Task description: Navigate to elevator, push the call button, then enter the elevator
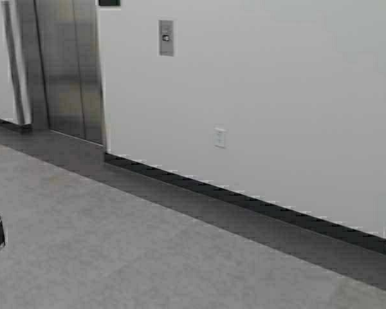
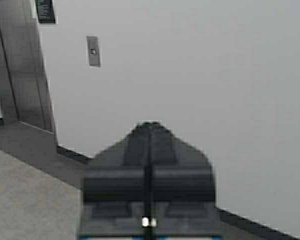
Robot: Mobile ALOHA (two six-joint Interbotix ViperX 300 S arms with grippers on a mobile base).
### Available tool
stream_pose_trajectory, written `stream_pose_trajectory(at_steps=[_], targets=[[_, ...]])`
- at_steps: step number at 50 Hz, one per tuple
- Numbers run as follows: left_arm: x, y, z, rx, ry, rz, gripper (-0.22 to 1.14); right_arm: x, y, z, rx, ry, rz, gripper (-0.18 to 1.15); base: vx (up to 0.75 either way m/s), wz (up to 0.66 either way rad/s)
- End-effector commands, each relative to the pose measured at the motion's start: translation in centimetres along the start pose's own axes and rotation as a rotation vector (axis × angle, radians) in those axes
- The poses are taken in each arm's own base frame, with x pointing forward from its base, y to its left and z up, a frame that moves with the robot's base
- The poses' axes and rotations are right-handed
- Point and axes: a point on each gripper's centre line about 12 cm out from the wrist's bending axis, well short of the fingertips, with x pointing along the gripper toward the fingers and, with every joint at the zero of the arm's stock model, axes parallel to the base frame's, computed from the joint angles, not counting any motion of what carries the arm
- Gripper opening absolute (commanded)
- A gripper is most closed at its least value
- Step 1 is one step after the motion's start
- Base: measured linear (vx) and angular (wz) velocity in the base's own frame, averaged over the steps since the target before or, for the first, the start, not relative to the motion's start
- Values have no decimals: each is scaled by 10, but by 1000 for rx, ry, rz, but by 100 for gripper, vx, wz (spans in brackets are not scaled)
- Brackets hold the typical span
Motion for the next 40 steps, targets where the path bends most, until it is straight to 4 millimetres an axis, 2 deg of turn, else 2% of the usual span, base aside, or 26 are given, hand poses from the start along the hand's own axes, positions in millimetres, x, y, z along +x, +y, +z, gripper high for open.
stream_pose_trajectory(at_steps=[1,12,29,40], targets=[[0,0,4,0,-17,-1,2,6,12,8,-42,-12,70,4,72,22],[-1,0,5,-9,-22,0,2,12,18,3,-62,24,105,4,70,22],[1,-1,14,-4,-46,-4,2,8,17,-1,-71,36,102,4,66,15],[2,-1,7,-5,-24,-3,2,5,17,-2,-70,31,101,5,68,11]])
